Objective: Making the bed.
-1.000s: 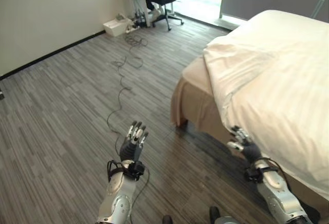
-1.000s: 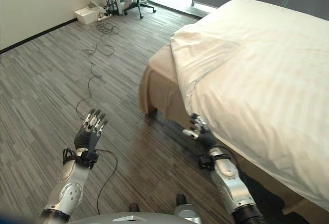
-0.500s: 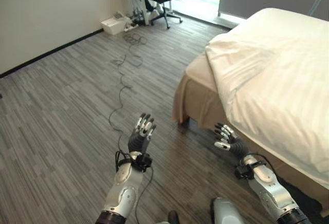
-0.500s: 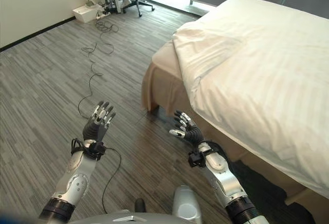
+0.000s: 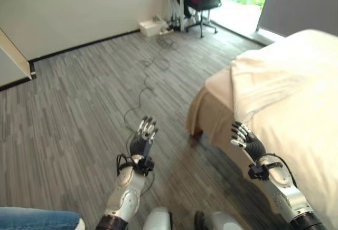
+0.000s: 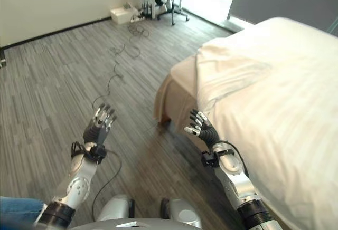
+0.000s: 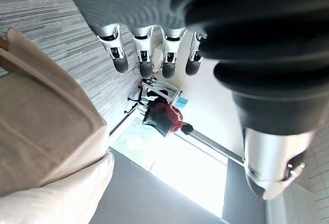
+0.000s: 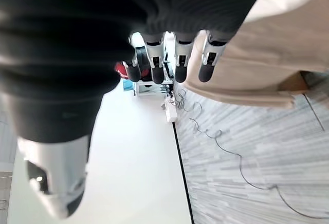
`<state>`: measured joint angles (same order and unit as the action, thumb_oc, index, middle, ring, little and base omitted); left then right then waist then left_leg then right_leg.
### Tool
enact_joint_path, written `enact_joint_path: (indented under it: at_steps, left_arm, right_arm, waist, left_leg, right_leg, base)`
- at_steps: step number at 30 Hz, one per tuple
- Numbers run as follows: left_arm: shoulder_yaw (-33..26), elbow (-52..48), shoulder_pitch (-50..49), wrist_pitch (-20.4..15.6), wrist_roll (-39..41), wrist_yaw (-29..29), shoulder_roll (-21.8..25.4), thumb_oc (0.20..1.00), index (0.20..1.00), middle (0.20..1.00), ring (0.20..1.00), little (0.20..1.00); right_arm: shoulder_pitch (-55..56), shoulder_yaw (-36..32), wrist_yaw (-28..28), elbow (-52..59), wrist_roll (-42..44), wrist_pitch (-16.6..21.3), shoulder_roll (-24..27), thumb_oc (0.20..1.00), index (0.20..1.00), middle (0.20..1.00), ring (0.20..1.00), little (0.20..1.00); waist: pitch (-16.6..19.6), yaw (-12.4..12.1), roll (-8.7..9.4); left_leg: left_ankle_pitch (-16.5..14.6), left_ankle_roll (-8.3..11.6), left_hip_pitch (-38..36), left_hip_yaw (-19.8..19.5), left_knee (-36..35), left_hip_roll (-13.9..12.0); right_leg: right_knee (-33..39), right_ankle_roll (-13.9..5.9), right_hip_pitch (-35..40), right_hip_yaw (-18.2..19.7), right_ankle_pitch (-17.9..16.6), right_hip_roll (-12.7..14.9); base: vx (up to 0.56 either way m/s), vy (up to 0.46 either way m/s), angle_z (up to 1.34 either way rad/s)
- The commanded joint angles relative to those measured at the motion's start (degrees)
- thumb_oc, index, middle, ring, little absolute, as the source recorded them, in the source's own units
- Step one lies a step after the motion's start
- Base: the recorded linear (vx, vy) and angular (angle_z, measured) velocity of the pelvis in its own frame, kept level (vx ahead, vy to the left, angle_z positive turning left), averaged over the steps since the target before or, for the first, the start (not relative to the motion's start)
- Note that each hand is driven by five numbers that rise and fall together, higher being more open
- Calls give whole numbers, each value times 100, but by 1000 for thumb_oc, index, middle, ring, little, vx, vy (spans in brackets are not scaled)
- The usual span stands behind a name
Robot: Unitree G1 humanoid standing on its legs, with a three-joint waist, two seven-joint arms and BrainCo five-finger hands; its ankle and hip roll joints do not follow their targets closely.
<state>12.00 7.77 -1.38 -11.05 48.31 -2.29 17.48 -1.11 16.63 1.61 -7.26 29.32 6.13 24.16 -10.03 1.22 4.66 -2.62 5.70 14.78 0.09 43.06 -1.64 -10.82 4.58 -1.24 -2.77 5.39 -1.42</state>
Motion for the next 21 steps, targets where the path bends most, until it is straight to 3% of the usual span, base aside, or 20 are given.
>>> enact_joint_path:
  at_steps: [1, 2, 3, 4, 5, 7, 8, 9, 10, 12, 16, 18, 20, 21]
  left_arm:
    - [-183, -177, 399, -320, 99, 49, -27, 1000, 1000, 1000, 1000, 1000]
    - [-188, -182, 369, -313, 63, 67, -9, 1000, 1000, 1000, 1000, 1000]
    - [-188, -182, 369, -313, 63, 66, -9, 1000, 1000, 1000, 1000, 1000]
    - [-200, -160, 347, -310, 8, 118, 42, 1000, 1000, 1000, 1000, 1000]
    - [-196, -159, 351, -311, -11, 126, 53, 1000, 1000, 1000, 1000, 1000]
    - [-192, -166, 444, -365, -96, 86, 111, 1000, 1000, 1000, 1000, 1000]
    - [-200, -172, 478, -395, -109, 50, 131, 1000, 1000, 1000, 1000, 1000]
    - [-200, -172, 478, -395, -109, 50, 131, 1000, 1000, 1000, 1000, 1000]
    - [-284, -185, 468, -440, -48, 32, 126, 1000, 1000, 1000, 1000, 1000]
    - [-346, -177, 432, -463, 23, 51, 96, 1000, 1000, 1000, 1000, 1000]
    - [-420, -125, 367, -473, 22, 119, 101, 1000, 1000, 1000, 1000, 1000]
    - [-443, -220, 293, -464, -3, 177, 171, 1000, 1000, 1000, 1000, 1000]
    - [-426, -240, 226, -433, -4, 252, 237, 1000, 1000, 1000, 1000, 1000]
    - [-335, -175, 250, -415, 43, 268, 264, 1000, 1000, 1000, 1000, 1000]
  right_arm:
    - [-178, -27, -47, 492, 320, 371, 45, 1000, 1000, 1000, 1000, 1000]
    - [-143, -29, -7, 480, 285, 382, 22, 1000, 1000, 1000, 1000, 1000]
    - [-143, -30, -7, 480, 285, 382, 22, 1000, 1000, 1000, 1000, 1000]
    - [-93, 30, 30, 421, 25, 339, 15, 1000, 1000, 1000, 1000, 1000]
    - [-70, 53, 38, 417, -77, 327, 23, 1000, 1000, 1000, 1000, 1000]
    - [-56, 46, 40, 379, -195, 296, 61, 1000, 1000, 1000, 1000, 1000]
    - [-66, 38, 31, 386, -209, 314, 70, 1000, 1000, 1000, 1000, 1000]
    - [-67, 38, 31, 386, -209, 314, 70, 1000, 1000, 1000, 1000, 1000]
    - [-86, -24, 8, 375, -259, 327, 122, 1000, 1000, 1000, 1000, 1000]
    - [-67, -94, 31, 352, -252, 332, 170, 1000, 1000, 1000, 1000, 1000]
    - [13, -184, 47, 280, -292, 298, 243, 1000, 1000, 1000, 1000, 1000]
    - [19, -204, 63, 182, -213, 280, 209, 1000, 1000, 1000, 1000, 1000]
    - [149, -224, 148, 163, -176, 251, 143, 1000, 1000, 1000, 1000, 1000]
    - [226, -275, 150, 208, -224, 220, 129, 1000, 1000, 1000, 1000, 1000]
  waist:
    - [-66, 6, -109]
    - [-26, -26, -154]
    - [-33, -29, -151]
    - [37, -78, -265]
    - [69, -80, -318]
    - [149, -121, -416]
    - [134, -180, -387]
    - [132, -181, -386]
    - [134, -201, -383]
    - [155, -218, -392]
    - [212, -222, -408]
    - [252, -203, -333]
    - [267, -124, -297]
    - [294, -89, -322]
  left_leg:
    - [579, -258, -569, 157, -1420, 163]
    - [553, -305, -640, 128, -2061, 172]
    - [555, -306, -652, 132, -2069, 174]
    - [738, -355, -764, 108, -3375, 149]
    - [882, -343, -798, 24, -3742, 115]
    - [1425, -119, -590, -494, -4406, -76]
    - [1497, -64, -519, -809, -4549, -116]
    - [1497, -64, -523, -808, -4551, -115]
    - [1521, 83, -346, -1309, -4649, -288]
    - [1565, 173, -266, -1692, -4669, -502]
    - [1597, 317, -258, -2205, -4444, -772]
    - [1146, 352, -233, -2493, -3700, -665]
    - [950, 336, -288, -2113, -3559, -715]
    - [861, 237, -301, -1928, -3644, -684]
  right_leg:
    - [1165, -670, 831, 197, -501, 175]
    - [1166, -683, 893, 245, -427, 138]
    - [1167, -684, 901, 248, -426, 141]
    - [1182, -683, 1085, 353, -266, 1]
    - [1205, -669, 1140, 396, -204, -62]
    - [1237, -678, 1368, 743, -5, -104]
    - [1219, -677, 1427, 927, 52, -72]
    - [1219, -677, 1430, 928, 53, -71]
    - [1173, -717, 1491, 1316, 144, -13]
    - [1148, -743, 1585, 1658, 264, 37]
    - [1071, -865, 1776, 2149, 480, 288]
    - [904, -1013, 1722, 2489, 517, 578]
    - [823, -1161, 1621, 2561, 444, 794]
    - [673, -1339, 1523, 2621, 312, 995]
  base:
    - [248, 47, -22]
    - [138, 28, -24]
    - [379, 104, -26]
    - [358, 114, -26]
    - [509, 168, -41]
    - [478, 163, -53]
    - [336, 104, -58]
    - [341, 129, -119]
    - [297, 158, -110]
    - [363, 224, -122]
    - [328, 332, -117]
    - [301, 479, -111]
    - [288, 514, -81]
    - [234, 540, -88]
